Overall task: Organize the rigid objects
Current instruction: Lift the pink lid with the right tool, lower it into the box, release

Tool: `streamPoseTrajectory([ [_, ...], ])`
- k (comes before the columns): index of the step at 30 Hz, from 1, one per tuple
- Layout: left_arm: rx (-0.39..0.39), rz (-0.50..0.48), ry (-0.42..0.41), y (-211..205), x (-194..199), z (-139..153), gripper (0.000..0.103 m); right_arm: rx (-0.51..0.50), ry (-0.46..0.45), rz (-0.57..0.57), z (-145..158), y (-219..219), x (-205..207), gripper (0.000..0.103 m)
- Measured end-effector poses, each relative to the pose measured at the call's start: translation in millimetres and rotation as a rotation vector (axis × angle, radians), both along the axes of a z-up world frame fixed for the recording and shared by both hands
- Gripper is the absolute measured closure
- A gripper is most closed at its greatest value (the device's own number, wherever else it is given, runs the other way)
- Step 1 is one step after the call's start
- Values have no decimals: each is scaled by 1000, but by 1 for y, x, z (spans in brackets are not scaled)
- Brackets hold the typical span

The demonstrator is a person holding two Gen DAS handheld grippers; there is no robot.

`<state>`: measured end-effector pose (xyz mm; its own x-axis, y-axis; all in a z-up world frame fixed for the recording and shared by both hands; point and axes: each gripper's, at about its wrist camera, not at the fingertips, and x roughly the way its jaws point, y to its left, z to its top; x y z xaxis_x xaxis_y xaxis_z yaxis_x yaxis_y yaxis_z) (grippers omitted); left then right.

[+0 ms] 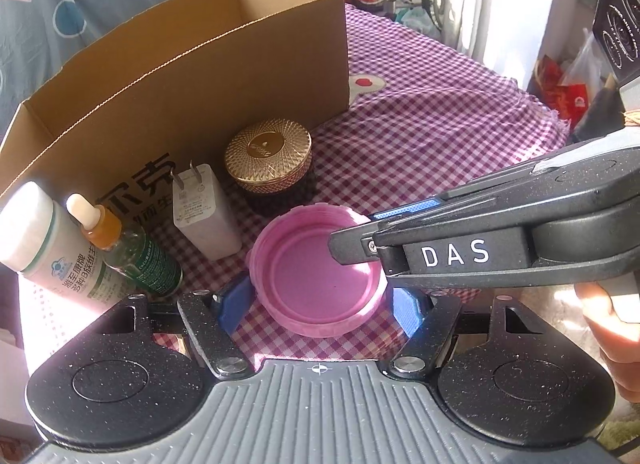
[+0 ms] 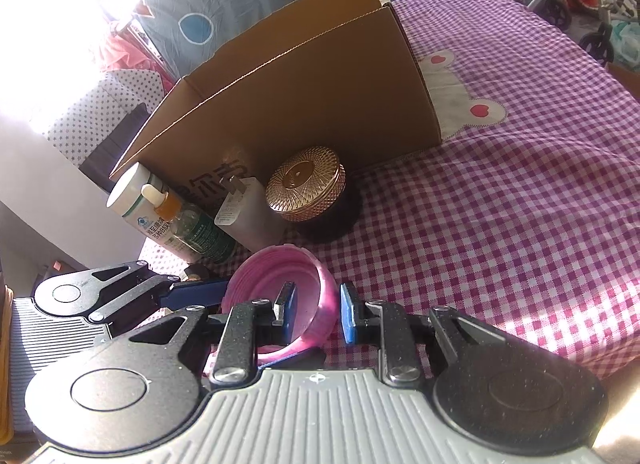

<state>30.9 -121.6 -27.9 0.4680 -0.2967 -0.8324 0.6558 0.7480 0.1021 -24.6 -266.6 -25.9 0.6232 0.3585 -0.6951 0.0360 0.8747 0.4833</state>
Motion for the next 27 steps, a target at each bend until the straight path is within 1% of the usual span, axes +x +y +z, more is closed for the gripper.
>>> streamPoseTrajectory([
  [27,-3,-4,-34,0,-15,10,31,4,-18,-15,10,1,-16,77],
])
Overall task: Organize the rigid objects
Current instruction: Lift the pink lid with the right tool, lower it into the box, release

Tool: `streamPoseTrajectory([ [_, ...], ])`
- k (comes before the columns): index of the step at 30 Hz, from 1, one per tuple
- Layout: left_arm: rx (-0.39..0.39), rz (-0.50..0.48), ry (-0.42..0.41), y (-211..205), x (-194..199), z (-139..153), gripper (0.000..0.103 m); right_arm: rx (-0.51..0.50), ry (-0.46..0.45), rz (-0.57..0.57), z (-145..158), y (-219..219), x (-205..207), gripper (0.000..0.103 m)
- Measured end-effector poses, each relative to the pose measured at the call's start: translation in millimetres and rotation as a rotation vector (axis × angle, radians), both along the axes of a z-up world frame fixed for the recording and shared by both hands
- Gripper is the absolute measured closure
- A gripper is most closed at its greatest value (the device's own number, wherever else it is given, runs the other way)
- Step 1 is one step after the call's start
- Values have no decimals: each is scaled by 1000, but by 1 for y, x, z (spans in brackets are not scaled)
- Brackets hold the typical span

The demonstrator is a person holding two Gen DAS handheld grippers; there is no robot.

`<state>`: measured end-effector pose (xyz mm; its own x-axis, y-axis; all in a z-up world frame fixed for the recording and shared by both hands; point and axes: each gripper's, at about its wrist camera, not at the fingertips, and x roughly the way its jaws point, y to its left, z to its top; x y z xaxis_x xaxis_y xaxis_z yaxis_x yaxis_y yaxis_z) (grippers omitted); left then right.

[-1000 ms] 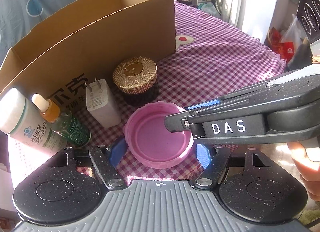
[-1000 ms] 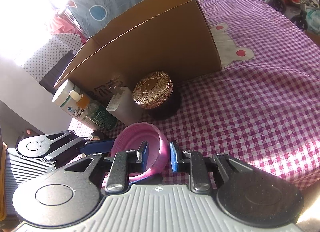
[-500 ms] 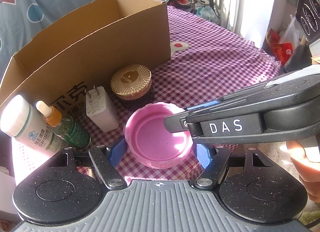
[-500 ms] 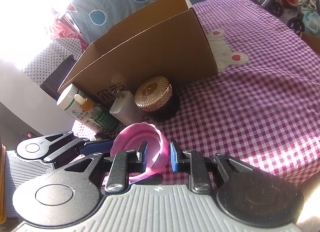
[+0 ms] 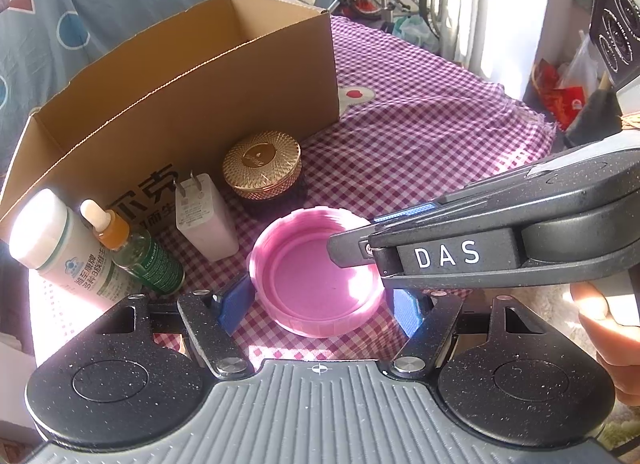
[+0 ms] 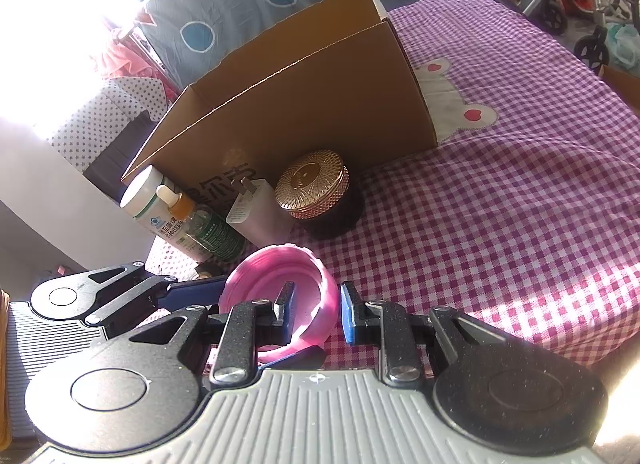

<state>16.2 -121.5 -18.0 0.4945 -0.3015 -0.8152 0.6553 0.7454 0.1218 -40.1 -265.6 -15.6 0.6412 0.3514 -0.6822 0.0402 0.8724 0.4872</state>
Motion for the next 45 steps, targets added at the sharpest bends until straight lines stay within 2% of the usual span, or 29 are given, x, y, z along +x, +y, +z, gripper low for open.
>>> streamPoseTrajectory([
  [22,-13,2,-35,2,-7,10,31,-4,-27,-5,12,1,-5,77],
  [26,-32,-5,-70,2,-11,27,31,-19,-78,-13,31,1,-12,77],
  [34,-118,41,-149,14,9,86,31,-108,-276,41,103,10,2,77],
  [41,-180,99,-173,32,61,129,31,-175,-373,157,156,28,62,77],
  [45,-202,143,-88,44,109,136,31,-147,-316,222,163,34,119,77],
])
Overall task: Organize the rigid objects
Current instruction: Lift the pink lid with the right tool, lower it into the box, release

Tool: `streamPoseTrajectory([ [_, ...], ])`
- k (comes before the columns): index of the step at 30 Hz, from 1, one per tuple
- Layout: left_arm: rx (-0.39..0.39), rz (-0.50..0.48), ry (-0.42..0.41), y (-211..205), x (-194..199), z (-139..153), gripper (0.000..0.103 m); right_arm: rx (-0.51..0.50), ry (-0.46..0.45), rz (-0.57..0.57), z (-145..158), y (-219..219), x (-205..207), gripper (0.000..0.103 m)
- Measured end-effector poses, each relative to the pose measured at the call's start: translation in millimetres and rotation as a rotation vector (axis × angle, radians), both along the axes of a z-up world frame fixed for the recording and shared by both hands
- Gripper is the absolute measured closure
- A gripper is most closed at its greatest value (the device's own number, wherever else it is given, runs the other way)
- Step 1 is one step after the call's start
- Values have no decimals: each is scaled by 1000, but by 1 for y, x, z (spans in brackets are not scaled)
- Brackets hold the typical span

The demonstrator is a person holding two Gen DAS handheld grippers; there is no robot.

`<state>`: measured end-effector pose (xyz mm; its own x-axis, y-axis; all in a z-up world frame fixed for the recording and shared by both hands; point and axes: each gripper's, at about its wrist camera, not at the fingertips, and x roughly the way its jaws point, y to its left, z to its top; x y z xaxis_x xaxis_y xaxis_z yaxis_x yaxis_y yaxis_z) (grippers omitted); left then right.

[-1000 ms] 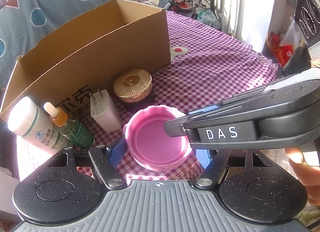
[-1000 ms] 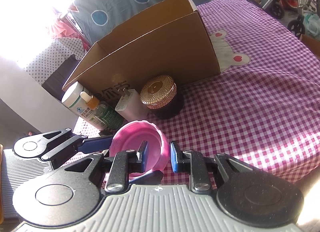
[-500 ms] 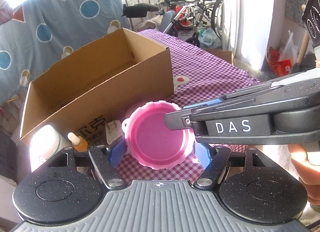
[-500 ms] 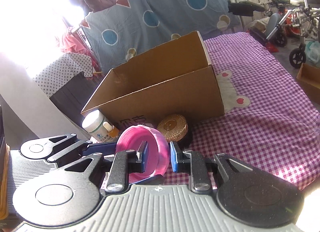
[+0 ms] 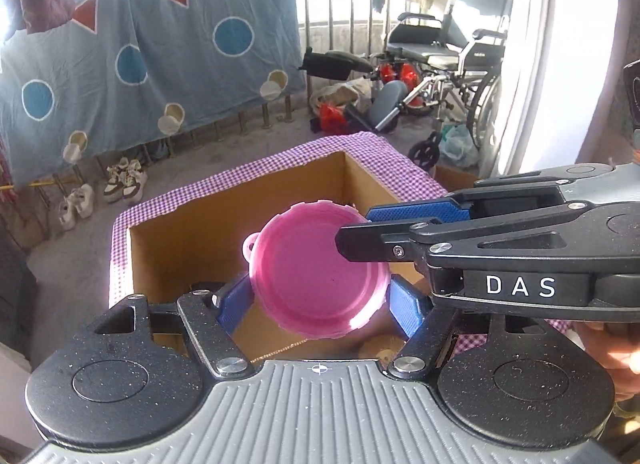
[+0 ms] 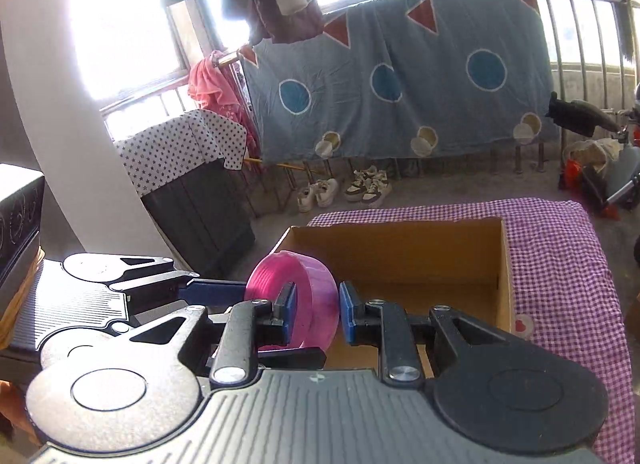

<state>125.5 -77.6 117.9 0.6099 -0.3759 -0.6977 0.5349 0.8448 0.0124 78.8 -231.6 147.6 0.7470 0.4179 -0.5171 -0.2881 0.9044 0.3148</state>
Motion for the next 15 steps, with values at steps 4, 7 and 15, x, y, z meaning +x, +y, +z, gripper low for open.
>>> streamPoseTrajectory([
  [4,37,14,126,5,45,-14,31,55,200,64,-19,1,66,78],
  [7,66,18,229,8,72,-35,31,96,369,95,-46,0,109,77],
  [15,133,13,465,19,112,-93,31,102,696,147,-119,12,169,78],
])
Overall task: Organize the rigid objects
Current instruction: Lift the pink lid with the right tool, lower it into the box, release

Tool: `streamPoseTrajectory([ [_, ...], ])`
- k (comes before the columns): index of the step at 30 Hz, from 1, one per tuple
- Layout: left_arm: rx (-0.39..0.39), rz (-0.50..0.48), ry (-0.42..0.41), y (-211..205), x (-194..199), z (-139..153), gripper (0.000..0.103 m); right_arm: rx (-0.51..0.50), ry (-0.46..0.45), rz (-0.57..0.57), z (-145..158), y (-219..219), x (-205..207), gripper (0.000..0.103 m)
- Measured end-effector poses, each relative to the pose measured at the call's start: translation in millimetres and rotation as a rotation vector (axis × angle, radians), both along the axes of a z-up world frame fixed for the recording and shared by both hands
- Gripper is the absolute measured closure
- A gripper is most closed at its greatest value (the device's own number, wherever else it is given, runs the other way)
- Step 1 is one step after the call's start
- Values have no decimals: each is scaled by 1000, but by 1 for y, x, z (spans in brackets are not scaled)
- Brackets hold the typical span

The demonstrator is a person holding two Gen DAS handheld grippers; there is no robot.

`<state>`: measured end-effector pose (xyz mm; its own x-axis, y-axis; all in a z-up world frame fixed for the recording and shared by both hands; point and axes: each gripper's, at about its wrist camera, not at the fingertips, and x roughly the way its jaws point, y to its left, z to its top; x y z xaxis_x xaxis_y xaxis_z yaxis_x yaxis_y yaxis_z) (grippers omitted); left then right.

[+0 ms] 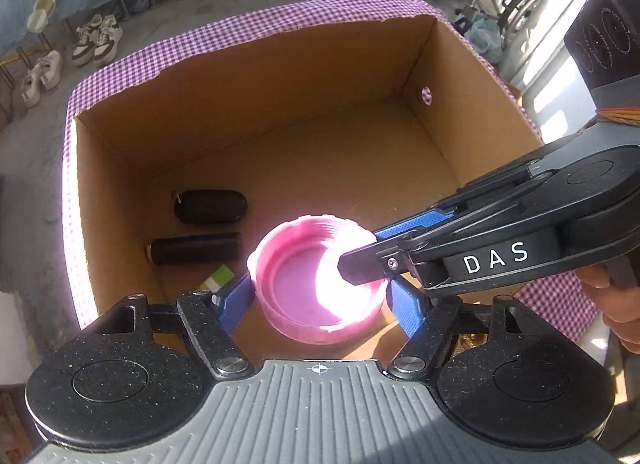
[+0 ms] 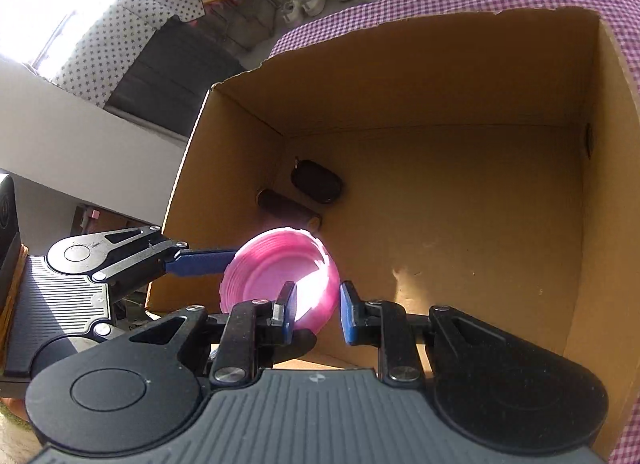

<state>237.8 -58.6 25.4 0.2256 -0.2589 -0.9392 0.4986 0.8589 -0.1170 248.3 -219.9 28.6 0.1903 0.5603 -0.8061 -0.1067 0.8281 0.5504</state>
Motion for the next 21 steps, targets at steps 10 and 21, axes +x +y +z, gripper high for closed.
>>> streamPoseTrajectory([
  [10,90,0,77,9,13,-9,22,38,196,63,-44,21,27,78],
  [21,-22,39,-91,22,-18,39,21,176,31,-59,-1,-17,-4,77],
])
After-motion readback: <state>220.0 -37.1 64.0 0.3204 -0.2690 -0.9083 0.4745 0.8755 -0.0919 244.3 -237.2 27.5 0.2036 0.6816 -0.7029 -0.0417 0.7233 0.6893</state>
